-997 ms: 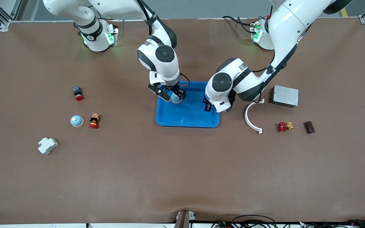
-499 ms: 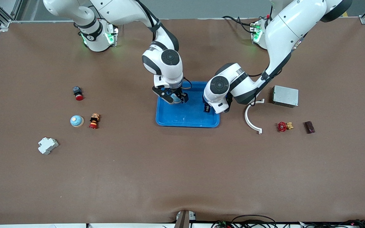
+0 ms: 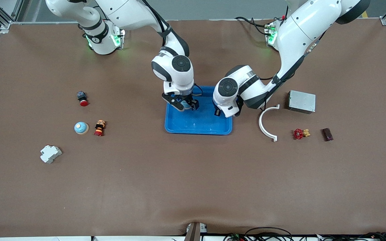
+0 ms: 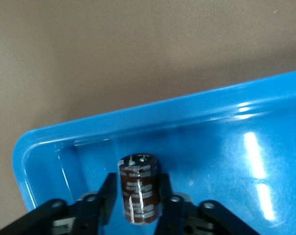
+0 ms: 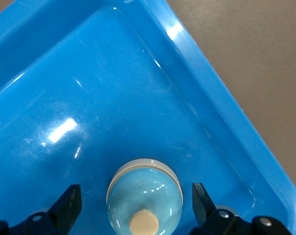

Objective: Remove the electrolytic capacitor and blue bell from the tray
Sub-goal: 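Lift the bell out with the right gripper while the left carries the capacitor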

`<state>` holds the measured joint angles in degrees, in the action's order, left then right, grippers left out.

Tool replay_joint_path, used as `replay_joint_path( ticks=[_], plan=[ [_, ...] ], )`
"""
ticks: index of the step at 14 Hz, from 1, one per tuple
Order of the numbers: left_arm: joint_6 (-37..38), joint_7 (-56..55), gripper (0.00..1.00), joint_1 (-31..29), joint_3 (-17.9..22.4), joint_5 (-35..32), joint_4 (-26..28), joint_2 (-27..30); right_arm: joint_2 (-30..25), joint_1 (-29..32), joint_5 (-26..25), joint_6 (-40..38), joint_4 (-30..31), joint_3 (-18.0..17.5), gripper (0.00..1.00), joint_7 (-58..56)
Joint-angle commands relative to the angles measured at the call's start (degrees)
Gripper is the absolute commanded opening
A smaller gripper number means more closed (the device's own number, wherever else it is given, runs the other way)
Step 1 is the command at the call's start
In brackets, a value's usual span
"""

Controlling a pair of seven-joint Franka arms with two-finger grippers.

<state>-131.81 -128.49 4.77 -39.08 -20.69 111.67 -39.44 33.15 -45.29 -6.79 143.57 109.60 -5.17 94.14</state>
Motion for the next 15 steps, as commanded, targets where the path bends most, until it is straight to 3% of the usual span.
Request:
replay_joint_path(
  ticks=[1, 2, 3, 5, 10, 12, 15],
  plan=[
    [-0.6, -2.7, 0.00, -0.7, 0.0, -1.5, 0.1, 0.4, 0.6, -1.3, -1.2, 0.0, -1.1, 0.8, 0.91, 1.9],
    [-0.2, -3.0, 0.00, -0.9, 0.0, -1.5, -0.1, 1.1, 0.5, -1.5, -1.2, 0.0, -1.1, 0.8, 0.67, 1.9],
    [1.2, -3.6, 0.00, -1.0, 0.0, -1.5, -0.5, 2.6, 0.5, -1.5, -1.2, -0.1, -1.1, 0.8, 0.30, 1.9],
    [4.8, -4.6, 0.00, -3.4, -0.5, -1.0, -2.9, 4.6, 0.6, -1.6, -0.9, 0.0, -1.2, 0.8, 0.00, 2.3],
    [14.9, -0.1, 0.00, -4.6, -0.5, -1.0, -10.1, 7.7, 0.6, -0.9, -1.2, -0.4, -2.4, 0.8, 0.00, 3.6],
    [18.4, 4.5, 0.00, -6.7, -0.6, -0.9, -13.0, 7.9, 0.4, 0.0, -1.1, -1.4, -3.9, 0.8, 0.00, 2.7],
    [25.2, 16.2, 0.00, -9.3, -0.6, -0.9, -13.4, 10.2, -1.5, 2.2, -0.6, -5.6, -4.5, 0.6, 0.00, -1.7]
  ],
)
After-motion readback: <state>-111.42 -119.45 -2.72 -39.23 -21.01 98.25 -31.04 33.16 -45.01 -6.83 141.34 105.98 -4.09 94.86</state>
